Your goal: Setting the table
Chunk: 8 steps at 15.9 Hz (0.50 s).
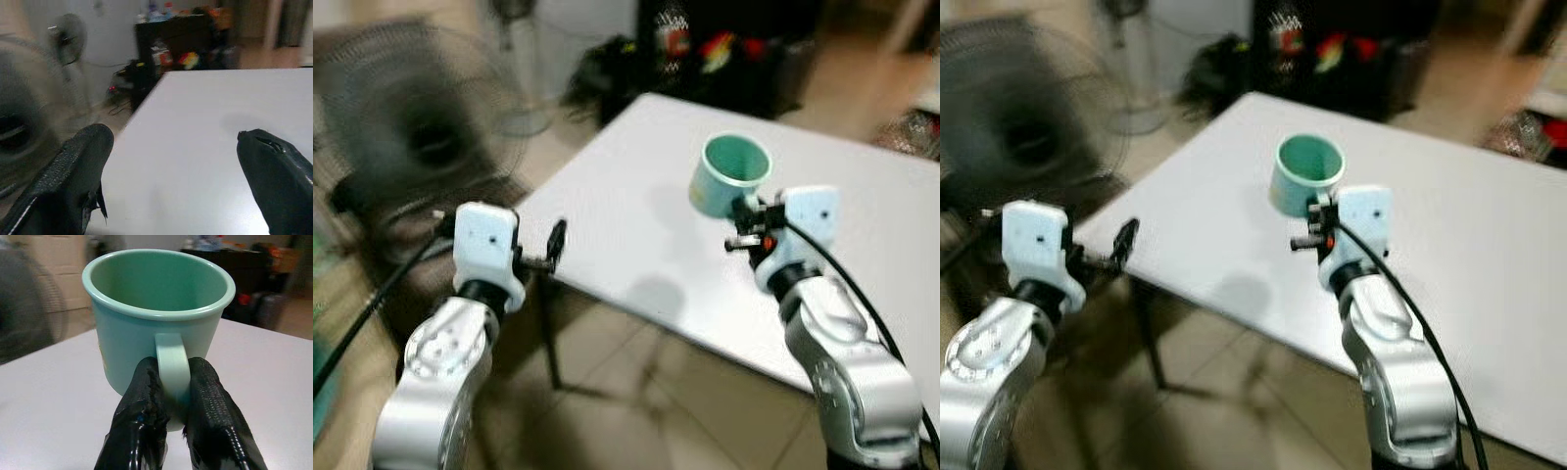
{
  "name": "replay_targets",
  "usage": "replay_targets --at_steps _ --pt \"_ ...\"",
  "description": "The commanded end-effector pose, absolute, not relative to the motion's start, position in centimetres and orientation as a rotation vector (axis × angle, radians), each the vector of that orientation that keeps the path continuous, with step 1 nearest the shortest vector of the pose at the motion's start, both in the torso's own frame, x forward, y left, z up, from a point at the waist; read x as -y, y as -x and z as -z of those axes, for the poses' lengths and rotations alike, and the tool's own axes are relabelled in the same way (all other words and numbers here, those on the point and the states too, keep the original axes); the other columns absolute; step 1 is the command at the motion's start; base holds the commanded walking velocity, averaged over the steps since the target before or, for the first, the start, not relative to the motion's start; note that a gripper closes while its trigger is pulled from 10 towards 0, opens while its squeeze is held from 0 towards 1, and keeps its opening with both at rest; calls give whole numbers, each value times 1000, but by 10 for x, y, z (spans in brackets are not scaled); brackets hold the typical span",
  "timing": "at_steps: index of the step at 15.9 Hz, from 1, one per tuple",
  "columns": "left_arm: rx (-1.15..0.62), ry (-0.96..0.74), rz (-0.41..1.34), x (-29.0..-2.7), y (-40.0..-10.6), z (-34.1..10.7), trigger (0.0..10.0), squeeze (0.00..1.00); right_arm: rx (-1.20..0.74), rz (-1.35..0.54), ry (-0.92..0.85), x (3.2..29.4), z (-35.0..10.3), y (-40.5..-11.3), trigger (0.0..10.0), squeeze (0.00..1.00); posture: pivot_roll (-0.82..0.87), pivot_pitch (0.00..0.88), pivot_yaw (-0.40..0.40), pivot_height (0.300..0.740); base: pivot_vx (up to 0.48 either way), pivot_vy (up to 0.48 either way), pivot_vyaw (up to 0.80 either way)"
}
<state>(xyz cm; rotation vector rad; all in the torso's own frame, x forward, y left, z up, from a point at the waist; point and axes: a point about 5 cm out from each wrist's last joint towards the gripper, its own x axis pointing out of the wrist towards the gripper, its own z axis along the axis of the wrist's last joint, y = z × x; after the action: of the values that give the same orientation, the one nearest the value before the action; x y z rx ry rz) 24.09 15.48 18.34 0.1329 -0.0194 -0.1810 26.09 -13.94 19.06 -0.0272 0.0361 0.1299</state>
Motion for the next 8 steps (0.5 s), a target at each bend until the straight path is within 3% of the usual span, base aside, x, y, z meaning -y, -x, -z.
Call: replay_targets --at_steps 1,5,8 --pt "22 -123 231 -146 -241 -184 10000 0 -36 -93 31 149 -192 -259 10000 0 -97 16 8 740 334 0 -800" --pt "0 -137 271 -146 -238 -180 10000 0 -111 -103 43 144 -181 -252 10000 0 -102 12 9 740 324 0 -745" --pt "-6 -134 276 -146 -239 -178 10000 0 -139 -95 74 146 -176 -251 10000 0 -109 6 11 740 294 0 0"
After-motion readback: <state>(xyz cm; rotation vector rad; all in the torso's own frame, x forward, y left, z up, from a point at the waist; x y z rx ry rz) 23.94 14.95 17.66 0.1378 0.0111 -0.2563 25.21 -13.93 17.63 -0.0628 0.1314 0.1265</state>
